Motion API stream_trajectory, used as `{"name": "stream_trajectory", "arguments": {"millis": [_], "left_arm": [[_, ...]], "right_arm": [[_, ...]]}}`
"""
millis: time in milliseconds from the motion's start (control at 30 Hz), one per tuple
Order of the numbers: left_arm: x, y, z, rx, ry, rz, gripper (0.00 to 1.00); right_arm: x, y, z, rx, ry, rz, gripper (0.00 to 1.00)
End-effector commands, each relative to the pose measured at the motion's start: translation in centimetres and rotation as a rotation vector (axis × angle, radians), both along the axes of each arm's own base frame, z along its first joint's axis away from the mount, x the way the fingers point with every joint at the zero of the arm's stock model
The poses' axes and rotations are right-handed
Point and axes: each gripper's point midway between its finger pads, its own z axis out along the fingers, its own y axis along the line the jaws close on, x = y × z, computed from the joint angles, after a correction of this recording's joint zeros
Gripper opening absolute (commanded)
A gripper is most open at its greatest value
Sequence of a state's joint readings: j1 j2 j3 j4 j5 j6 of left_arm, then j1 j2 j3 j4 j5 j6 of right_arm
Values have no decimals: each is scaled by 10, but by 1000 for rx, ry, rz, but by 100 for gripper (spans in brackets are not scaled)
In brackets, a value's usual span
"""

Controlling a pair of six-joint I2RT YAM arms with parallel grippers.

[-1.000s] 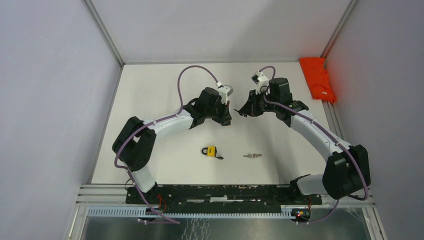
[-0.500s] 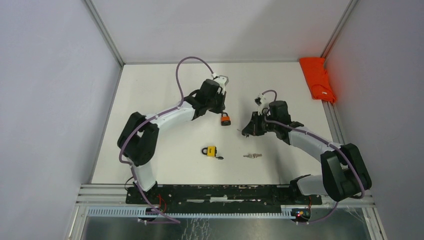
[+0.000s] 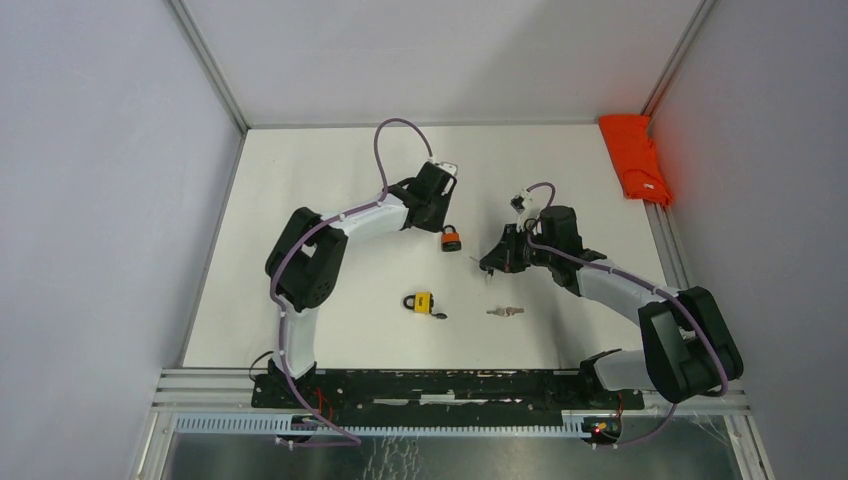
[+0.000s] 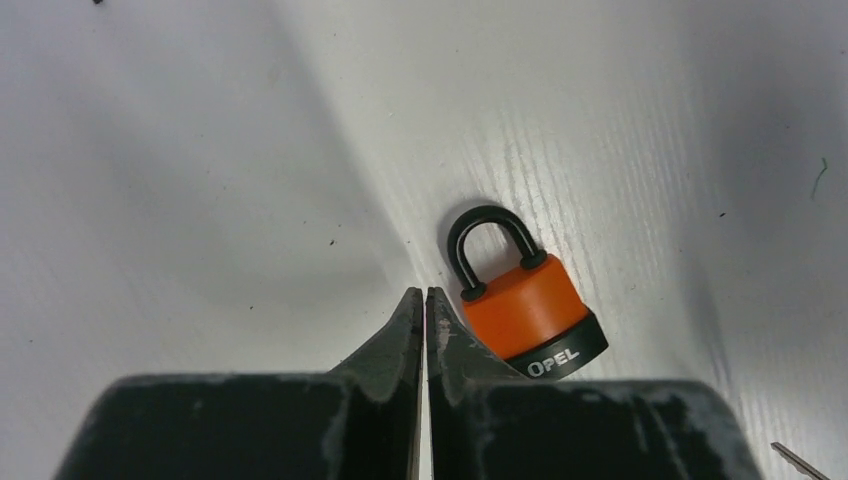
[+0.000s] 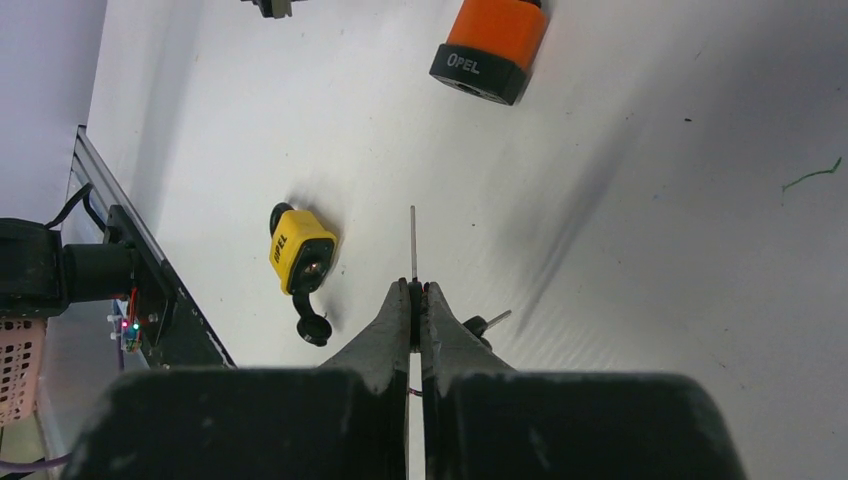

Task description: Unlock with the key

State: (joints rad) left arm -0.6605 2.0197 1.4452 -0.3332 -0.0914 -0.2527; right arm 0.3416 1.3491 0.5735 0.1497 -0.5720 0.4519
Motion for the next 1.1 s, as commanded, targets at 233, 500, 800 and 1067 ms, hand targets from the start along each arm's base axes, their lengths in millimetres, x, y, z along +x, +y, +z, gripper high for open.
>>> {"name": "stream_trajectory", "arguments": {"millis": [233,500,800,1067], "left_arm": [[6,-8,10,-5,-7,-25,21],[5,-15,-7,1,50,-33,29],[2,-13,-22,20,101,-2,31],[-15,-1,-51,101,173,32,23]], "right_arm": [[3,4,17,40,-67,26,0],[3,4,20,42,-79,31,0],[4,3,22,39,-89,33,0],[4,3,21,48,-90,37,0]]}}
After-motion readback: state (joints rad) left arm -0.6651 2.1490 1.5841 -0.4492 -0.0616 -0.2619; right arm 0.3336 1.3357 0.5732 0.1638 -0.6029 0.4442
